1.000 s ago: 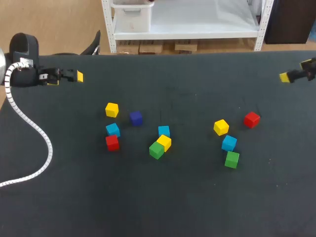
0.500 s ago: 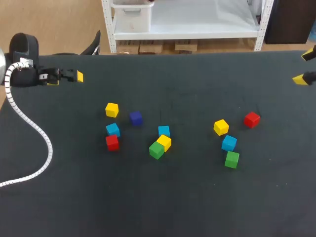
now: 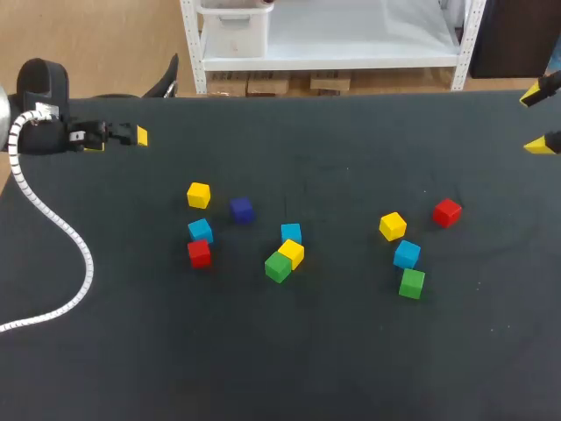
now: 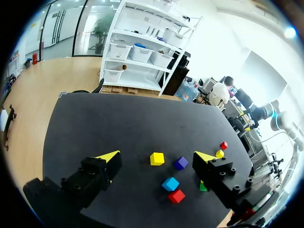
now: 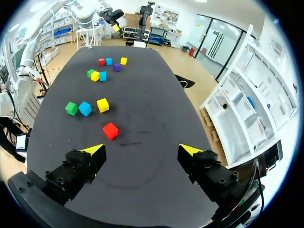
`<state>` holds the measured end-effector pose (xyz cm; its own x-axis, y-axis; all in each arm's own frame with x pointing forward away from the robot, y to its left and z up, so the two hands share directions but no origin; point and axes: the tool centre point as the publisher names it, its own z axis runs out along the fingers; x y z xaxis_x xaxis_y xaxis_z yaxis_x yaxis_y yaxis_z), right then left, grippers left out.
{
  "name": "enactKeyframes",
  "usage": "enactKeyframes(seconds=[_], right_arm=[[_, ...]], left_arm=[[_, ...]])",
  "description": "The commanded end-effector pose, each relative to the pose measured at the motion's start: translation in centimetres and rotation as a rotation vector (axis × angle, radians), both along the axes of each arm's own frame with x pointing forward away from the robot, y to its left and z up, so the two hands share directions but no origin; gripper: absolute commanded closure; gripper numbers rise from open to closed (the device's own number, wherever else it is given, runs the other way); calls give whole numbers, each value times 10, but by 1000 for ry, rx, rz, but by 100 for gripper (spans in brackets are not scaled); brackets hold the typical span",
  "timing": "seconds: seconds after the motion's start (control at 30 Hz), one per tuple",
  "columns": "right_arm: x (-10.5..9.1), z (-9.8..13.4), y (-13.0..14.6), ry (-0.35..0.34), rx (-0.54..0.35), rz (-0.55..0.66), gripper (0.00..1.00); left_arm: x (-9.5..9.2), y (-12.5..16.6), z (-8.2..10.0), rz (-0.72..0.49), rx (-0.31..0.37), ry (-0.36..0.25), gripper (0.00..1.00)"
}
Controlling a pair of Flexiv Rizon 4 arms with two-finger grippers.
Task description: Place the blue cubes, place green cubes on the blue cubes, place the yellow cubes on the green cubes, then place the red cubes on the yellow cubes, and place purple cube on the red cubes.
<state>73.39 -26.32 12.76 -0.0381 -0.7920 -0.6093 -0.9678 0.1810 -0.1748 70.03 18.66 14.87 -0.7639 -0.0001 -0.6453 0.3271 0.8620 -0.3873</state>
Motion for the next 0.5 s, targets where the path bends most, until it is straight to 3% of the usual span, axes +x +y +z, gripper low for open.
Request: enactKeyframes(seconds=[0.03,0.33,0.5], right_arm=[[19,-18,-6,210,96,206,0],[30,-30,5,197,121,422,0],[29,-29,6,204,112,433,0]], left_arm=[[0,-1,1,4,7,5,0],[0,-1,1,4,7,5,0],[0,-1,1,4,7,5,0]])
